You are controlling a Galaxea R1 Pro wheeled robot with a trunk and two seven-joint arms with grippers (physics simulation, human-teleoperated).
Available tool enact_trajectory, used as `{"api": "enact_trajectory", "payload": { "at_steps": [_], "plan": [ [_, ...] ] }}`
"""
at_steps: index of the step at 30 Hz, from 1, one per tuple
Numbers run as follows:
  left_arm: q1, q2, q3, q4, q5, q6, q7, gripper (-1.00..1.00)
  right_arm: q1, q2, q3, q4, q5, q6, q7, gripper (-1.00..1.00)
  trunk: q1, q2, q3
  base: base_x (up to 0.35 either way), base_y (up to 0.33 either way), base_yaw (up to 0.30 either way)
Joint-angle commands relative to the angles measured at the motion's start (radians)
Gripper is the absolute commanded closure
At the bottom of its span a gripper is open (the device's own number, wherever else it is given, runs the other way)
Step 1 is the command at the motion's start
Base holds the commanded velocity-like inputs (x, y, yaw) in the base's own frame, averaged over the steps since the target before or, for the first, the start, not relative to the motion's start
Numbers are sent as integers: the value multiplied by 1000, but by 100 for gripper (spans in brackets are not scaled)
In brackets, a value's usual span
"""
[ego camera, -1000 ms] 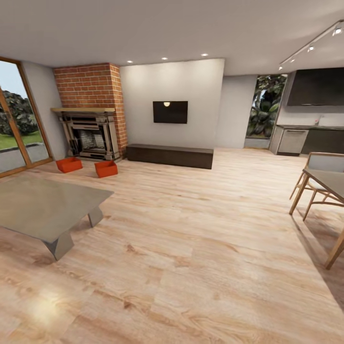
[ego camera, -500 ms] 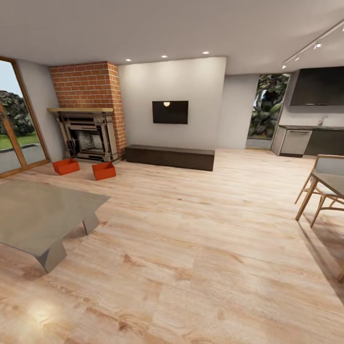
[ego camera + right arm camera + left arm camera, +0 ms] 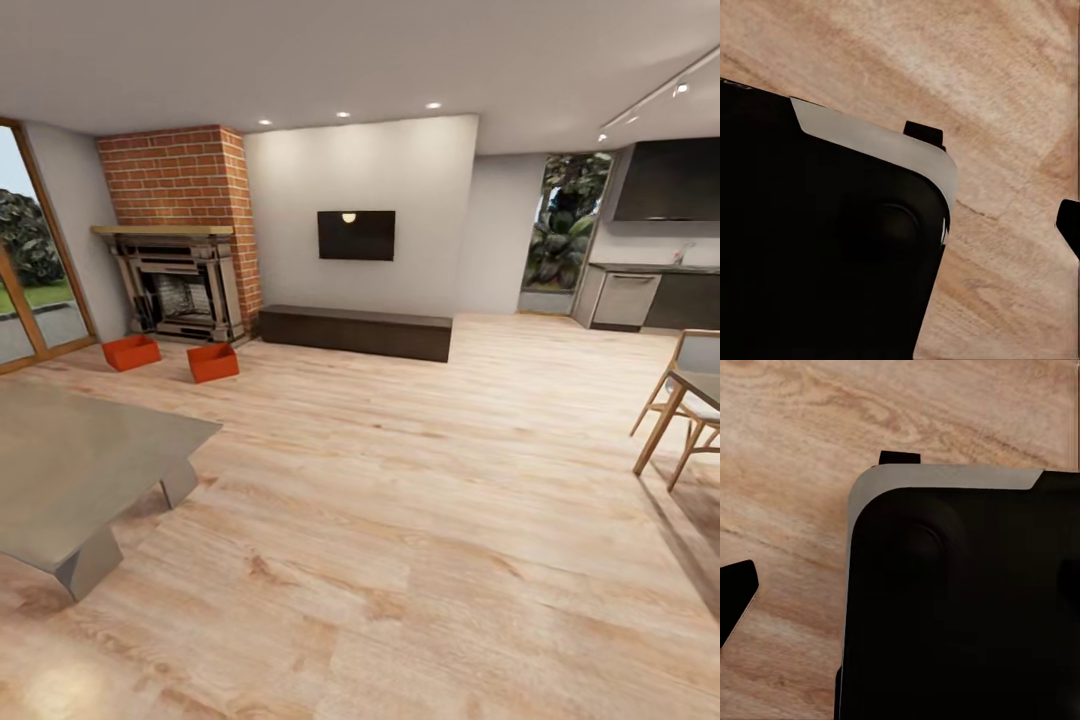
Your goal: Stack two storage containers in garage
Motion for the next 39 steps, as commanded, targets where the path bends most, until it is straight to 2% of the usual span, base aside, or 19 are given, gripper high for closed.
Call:
{"api": "enact_trajectory", "payload": {
  "at_steps": [1, 39],
  "plan": [
    [0, 0, 1, 0, 8, -2, -1, -100, -1, 0, 6, 3, -11, -6, 6, -100, 1, 0, -1, 322, 0, 0],
    [-1, 0, 0, 1, 8, -1, -1, -100, -1, 0, 6, 4, -12, -5, 6, -100, 1, 0, -1, 322, 0, 0]
  ]
}}
